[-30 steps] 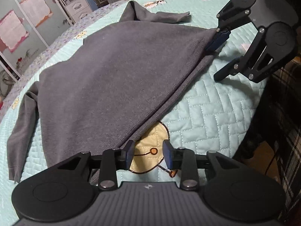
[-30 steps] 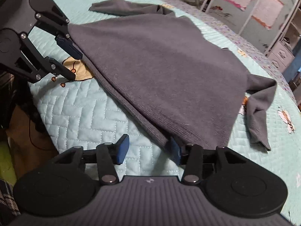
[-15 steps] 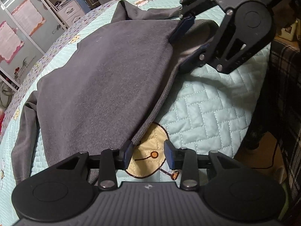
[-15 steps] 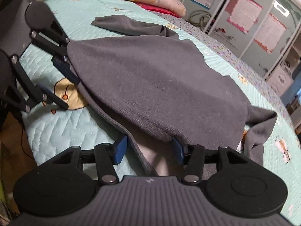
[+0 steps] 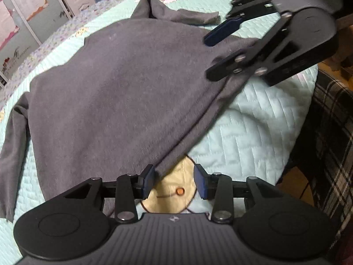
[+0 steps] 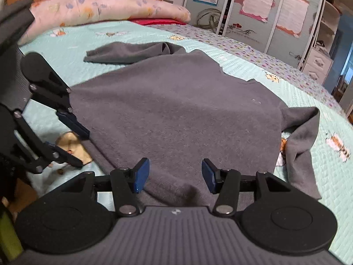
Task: Fold clothes
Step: 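Lift the grey hoodie hem with both grippers and fold it over the body, then lower the folded hem onto the hoodie body with both grippers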
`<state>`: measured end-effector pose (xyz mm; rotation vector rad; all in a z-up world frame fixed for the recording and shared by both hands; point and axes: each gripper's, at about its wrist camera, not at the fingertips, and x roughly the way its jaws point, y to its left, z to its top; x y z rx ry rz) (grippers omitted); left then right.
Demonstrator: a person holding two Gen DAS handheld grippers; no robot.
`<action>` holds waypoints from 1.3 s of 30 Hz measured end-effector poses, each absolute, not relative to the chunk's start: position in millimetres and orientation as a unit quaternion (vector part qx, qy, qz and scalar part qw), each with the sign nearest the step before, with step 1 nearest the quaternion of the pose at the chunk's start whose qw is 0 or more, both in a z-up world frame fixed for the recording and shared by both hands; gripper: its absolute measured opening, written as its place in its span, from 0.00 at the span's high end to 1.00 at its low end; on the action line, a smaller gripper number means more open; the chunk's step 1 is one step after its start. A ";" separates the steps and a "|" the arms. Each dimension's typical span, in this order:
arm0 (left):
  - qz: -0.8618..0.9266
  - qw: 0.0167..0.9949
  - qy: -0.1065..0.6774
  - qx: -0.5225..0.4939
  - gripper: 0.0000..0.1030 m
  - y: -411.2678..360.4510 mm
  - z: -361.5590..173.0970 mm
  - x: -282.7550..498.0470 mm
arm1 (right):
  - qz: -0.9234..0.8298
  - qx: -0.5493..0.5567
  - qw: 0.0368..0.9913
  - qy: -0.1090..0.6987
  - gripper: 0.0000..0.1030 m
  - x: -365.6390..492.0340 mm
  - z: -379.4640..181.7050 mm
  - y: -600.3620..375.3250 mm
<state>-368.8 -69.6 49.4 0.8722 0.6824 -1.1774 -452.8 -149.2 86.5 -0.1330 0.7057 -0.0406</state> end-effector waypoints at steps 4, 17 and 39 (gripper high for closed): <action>-0.527 0.688 0.307 0.393 0.58 -70.1 45.0 -368.1 | 0.008 -0.062 0.926 0.373 0.48 -473.7 82.9 -145.1; -0.513 0.685 0.314 0.411 0.55 -77.8 43.8 -373.2 | 0.012 -0.071 0.910 0.408 0.36 -456.5 59.6 -158.5; -0.509 0.669 0.300 0.451 0.45 -84.1 48.9 -375.5 | -0.033 -0.188 0.935 0.299 0.30 -447.2 62.3 -138.3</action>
